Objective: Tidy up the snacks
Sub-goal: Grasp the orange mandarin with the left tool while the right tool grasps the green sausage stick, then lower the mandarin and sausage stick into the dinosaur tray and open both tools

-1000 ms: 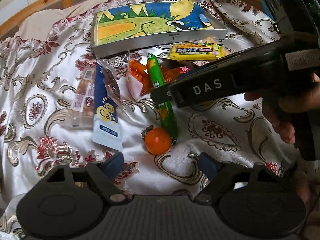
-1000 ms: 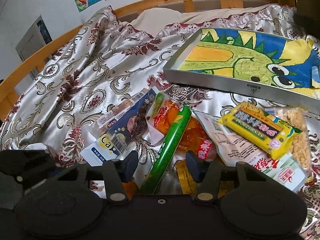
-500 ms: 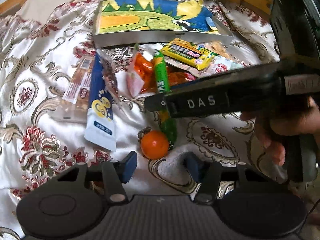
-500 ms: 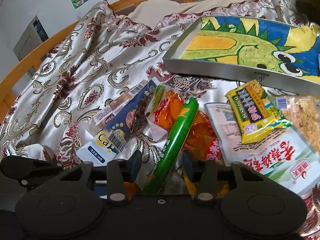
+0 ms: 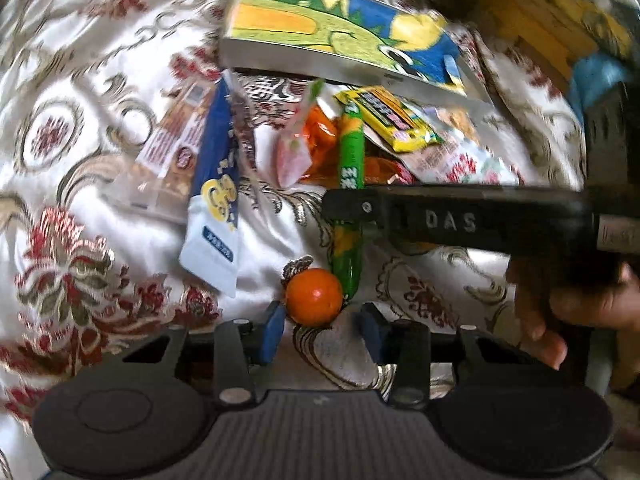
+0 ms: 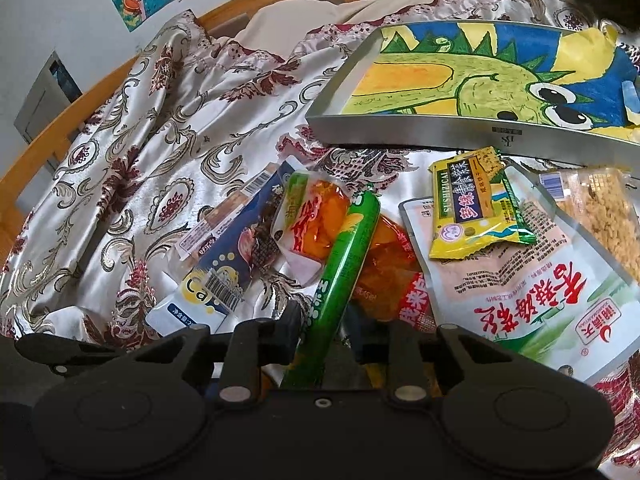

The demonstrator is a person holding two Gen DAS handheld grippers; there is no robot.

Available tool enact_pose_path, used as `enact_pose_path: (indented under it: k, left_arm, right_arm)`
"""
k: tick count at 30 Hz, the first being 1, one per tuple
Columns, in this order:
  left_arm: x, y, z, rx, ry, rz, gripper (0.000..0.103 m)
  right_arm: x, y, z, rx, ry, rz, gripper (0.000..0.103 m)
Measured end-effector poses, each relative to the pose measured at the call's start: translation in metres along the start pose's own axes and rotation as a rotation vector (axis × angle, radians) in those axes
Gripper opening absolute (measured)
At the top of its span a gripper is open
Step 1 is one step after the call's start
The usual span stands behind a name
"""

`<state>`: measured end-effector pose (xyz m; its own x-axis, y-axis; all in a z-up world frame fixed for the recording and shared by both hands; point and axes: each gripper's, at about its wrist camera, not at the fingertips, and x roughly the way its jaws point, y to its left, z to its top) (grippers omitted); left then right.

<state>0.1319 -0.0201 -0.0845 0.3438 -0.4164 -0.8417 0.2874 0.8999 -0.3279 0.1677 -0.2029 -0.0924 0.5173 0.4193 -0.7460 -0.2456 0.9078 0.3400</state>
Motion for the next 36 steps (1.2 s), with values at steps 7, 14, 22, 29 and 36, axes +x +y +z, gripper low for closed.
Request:
enact_pose_path:
  k: [7,14,22,29,36]
  left_arm:
    - [0.004,0.007,0.003,-0.039,-0.001,0.016,0.045]
    - [0.0,0.012,-0.001,-0.083,-0.018,0.009,0.031]
    - [-0.022,0.001,-0.005,-0.068,-0.094,0.032,0.03]
    - [-0.048,-0.024,0.007,0.034,-0.217,0.063,0.03]
    - [-0.051,-0.044,0.067,0.057,-0.33,0.05,0.03]
  right_arm:
    - [0.0,0.001,0.0,-0.008,0.002,-0.005,0.026]
    - [-0.009,0.009,0.001,-0.006,-0.003,0.003,0.022]
    - [-0.036,0.019,0.0,-0.044,-0.073,-0.008,0.021]
    - [-0.079,0.013,0.01,-0.032,-0.209,-0.029,0.02]
    - [-0.099,-0.03,0.049,0.074,-0.367,-0.046,0.019]
